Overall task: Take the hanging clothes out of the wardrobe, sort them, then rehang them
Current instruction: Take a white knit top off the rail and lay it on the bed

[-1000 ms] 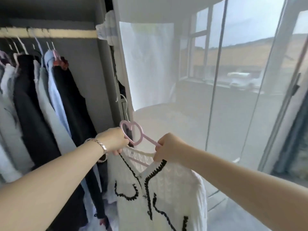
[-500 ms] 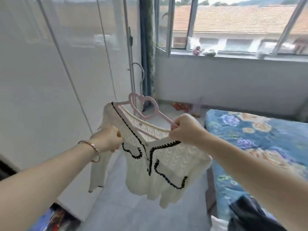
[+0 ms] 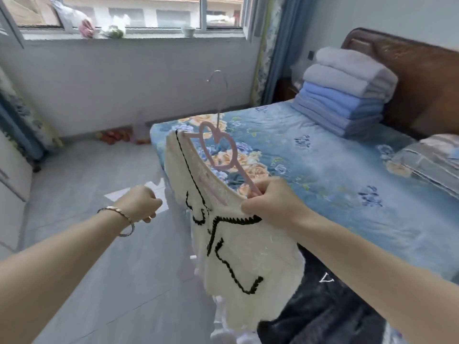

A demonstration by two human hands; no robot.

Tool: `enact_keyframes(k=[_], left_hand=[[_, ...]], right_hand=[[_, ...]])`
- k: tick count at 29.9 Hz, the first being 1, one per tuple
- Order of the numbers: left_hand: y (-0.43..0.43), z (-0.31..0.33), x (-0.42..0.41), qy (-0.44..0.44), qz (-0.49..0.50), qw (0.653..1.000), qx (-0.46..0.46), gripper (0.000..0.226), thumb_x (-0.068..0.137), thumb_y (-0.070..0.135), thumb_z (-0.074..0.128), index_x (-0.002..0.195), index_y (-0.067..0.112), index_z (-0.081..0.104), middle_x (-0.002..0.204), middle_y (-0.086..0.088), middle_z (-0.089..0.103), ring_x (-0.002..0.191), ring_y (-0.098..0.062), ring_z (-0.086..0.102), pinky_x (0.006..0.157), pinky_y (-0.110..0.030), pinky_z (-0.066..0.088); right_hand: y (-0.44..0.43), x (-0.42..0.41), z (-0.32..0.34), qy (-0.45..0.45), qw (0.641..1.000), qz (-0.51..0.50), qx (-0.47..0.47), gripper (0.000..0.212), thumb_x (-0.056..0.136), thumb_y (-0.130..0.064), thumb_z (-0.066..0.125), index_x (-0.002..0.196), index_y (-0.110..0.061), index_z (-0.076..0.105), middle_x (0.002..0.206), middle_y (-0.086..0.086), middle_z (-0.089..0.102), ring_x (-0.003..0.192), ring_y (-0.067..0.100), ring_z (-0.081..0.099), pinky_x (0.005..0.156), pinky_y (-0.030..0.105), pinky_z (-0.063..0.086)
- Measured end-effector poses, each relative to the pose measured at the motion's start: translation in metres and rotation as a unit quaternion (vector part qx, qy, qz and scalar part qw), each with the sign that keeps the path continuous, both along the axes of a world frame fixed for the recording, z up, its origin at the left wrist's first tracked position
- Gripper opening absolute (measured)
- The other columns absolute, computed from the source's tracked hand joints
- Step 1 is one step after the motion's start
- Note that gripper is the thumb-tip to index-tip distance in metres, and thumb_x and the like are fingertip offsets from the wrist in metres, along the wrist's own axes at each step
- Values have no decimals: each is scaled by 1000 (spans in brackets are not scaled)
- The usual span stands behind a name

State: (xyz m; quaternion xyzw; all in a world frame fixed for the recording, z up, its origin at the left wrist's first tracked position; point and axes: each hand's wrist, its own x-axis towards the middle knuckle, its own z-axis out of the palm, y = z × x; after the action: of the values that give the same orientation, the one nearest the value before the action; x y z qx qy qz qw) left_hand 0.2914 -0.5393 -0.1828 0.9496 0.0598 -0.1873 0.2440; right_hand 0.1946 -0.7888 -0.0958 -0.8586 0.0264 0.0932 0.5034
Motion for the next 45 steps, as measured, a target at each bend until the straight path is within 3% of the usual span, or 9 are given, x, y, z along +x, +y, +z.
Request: enact_keyframes(k=[11, 23, 26, 28, 30, 33, 37, 43, 45], left_hand=[[-195, -62, 2, 39, -245, 967, 61, 32, 87, 13, 45, 55, 10, 50, 63, -9, 62, 57, -22, 54, 56, -22, 38], [-359, -164, 38, 83, -253, 958, 102, 20, 85, 18, 47, 69, 14, 58, 85, -9, 68, 88, -26, 65, 70, -26, 45], [-384, -186, 54, 77, -256, 955, 124, 22, 87, 20, 47, 78, 10, 65, 85, -6, 67, 84, -25, 62, 65, -25, 41], [-393, -199, 60, 71, -264, 952, 137, 22, 87, 20, 46, 72, 14, 61, 79, -5, 63, 75, -23, 57, 58, -24, 37], [-394, -211, 62, 78, -259, 954, 132, 23, 86, 19, 46, 66, 16, 56, 75, -4, 63, 73, -24, 58, 59, -25, 40], [-383, -221, 63, 102, -234, 960, 113, 25, 85, 21, 47, 61, 18, 52, 81, -2, 68, 78, -24, 61, 67, -26, 45], [-352, -207, 60, 106, -182, 972, 107, 24, 86, 21, 47, 62, 22, 50, 83, -1, 67, 76, -21, 59, 64, -24, 41], [-254, -153, 48, 81, -72, 988, 114, 25, 85, 22, 45, 60, 21, 47, 81, -1, 61, 78, -23, 56, 64, -24, 37], [-211, -129, 42, 61, -35, 990, 121, 21, 86, 22, 45, 66, 19, 51, 86, -2, 63, 84, -24, 58, 64, -25, 36]], right_hand=[[-250, -54, -142, 44, 943, -286, -163, 47, 71, 2, 65, 45, -20, 32, 48, -3, 32, 56, 16, 31, 57, 29, 25], [-421, -6, -319, 148, 871, -397, -249, 39, 81, -7, 63, 51, -15, 39, 66, 12, 51, 64, 29, 43, 53, 33, 27], [-447, 14, -346, 156, 851, -427, -263, 12, 81, -11, 68, 91, -8, 63, 109, 21, 55, 93, 35, 53, 74, 38, 41], [-458, 25, -362, 163, 827, -460, -280, 39, 84, -17, 66, 120, -7, 55, 122, 22, 50, 113, 37, 48, 87, 42, 41], [-459, 40, -371, 158, 824, -467, -280, 41, 86, -17, 63, 125, -8, 52, 124, 23, 50, 117, 37, 46, 92, 42, 39], [-438, 66, -378, 207, 878, -370, -224, 32, 88, -12, 56, 119, -7, 57, 121, 20, 57, 113, 36, 51, 91, 37, 41], [-372, 106, -351, 286, 938, -111, -160, 25, 92, -15, 49, 113, -11, 63, 118, 10, 63, 107, 25, 57, 81, 26, 42], [-215, 159, -271, 217, 943, 146, -208, 27, 90, -16, 47, 108, -13, 67, 117, 10, 64, 113, 27, 57, 94, 28, 44], [-152, 167, -233, 167, 926, 226, -251, 30, 92, -16, 42, 113, -10, 64, 121, 14, 61, 111, 29, 55, 87, 26, 44]])
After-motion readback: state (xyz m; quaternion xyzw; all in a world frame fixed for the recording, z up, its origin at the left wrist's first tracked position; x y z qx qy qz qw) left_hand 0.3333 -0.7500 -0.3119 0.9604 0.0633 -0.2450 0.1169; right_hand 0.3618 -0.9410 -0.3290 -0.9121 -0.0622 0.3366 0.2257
